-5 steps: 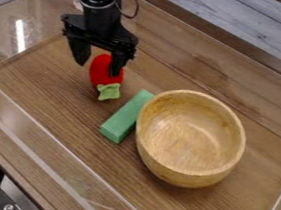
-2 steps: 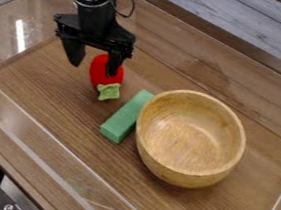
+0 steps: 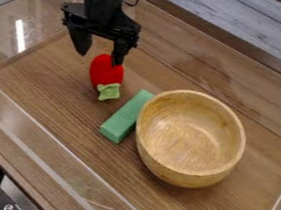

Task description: Move the red object to the right side of the table

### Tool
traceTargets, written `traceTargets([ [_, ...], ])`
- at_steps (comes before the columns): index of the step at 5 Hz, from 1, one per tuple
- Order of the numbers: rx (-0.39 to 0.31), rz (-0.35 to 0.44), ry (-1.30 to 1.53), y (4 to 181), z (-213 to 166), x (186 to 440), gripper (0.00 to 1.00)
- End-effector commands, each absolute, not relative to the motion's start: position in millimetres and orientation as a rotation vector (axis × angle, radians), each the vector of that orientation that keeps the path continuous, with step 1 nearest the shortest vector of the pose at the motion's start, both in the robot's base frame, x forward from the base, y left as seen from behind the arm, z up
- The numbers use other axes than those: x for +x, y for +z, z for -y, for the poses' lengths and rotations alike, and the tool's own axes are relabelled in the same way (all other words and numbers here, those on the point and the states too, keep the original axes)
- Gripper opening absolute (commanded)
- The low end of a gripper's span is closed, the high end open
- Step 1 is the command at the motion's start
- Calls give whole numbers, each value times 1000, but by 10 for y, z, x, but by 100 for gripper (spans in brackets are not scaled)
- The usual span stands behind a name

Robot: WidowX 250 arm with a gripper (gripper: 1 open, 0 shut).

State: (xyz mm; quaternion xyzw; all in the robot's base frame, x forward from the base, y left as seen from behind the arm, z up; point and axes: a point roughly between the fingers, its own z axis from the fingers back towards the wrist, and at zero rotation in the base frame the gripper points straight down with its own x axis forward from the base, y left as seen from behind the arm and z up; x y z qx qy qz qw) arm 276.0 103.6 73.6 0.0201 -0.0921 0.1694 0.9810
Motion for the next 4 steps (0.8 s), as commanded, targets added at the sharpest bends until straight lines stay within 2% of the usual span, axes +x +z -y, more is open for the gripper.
traceTargets([
  [1, 53, 224, 277, 796, -1036, 2889, 100],
  [2, 56, 214, 261, 760, -1004, 2912, 0],
  [3, 56, 214, 245, 787, -967, 2938, 0],
  [4, 33, 245, 224, 1003, -796, 3029, 0],
])
